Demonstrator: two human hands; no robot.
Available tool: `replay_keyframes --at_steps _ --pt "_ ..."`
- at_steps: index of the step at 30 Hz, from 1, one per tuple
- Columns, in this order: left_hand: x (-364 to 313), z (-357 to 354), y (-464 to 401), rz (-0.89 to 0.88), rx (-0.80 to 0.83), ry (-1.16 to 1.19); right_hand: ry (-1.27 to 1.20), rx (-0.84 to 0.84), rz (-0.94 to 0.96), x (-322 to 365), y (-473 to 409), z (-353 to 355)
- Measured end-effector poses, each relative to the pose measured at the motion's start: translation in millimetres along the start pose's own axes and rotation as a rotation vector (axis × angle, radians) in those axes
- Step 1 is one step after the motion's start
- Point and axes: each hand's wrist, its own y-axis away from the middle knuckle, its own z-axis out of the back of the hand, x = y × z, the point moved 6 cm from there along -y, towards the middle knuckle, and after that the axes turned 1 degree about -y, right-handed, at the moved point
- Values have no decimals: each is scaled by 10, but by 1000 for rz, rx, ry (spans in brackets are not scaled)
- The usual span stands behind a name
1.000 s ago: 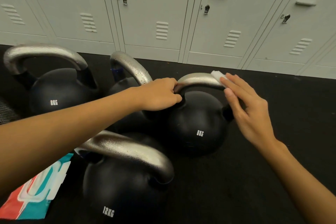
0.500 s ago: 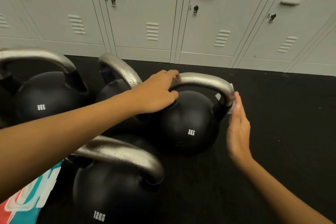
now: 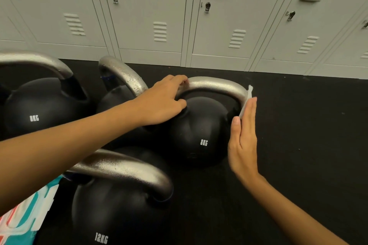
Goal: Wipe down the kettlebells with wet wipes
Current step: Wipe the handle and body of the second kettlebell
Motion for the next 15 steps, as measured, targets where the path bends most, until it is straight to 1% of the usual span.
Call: replay_keyframes --at_steps 3,8,9,11,13,15 --pt "5 -3 -7 1 2 1 -12 22 -76 -74 62 7" --pt "14 -12 -12 -2 -6 -14 -64 -137 -34 120 -260 174" --pt "20 -15 -13 -3 -5 -12 -77 -139 -31 186 -370 204" --pt "31 -12 -14 -8 -4 -2 -101 -76 -32 315 -583 211" --pt "37 -11 -12 -13 1 7 -10 22 53 468 -702 163" --pt "39 -11 -13 -17 8 7 172 84 260 591 -688 87"
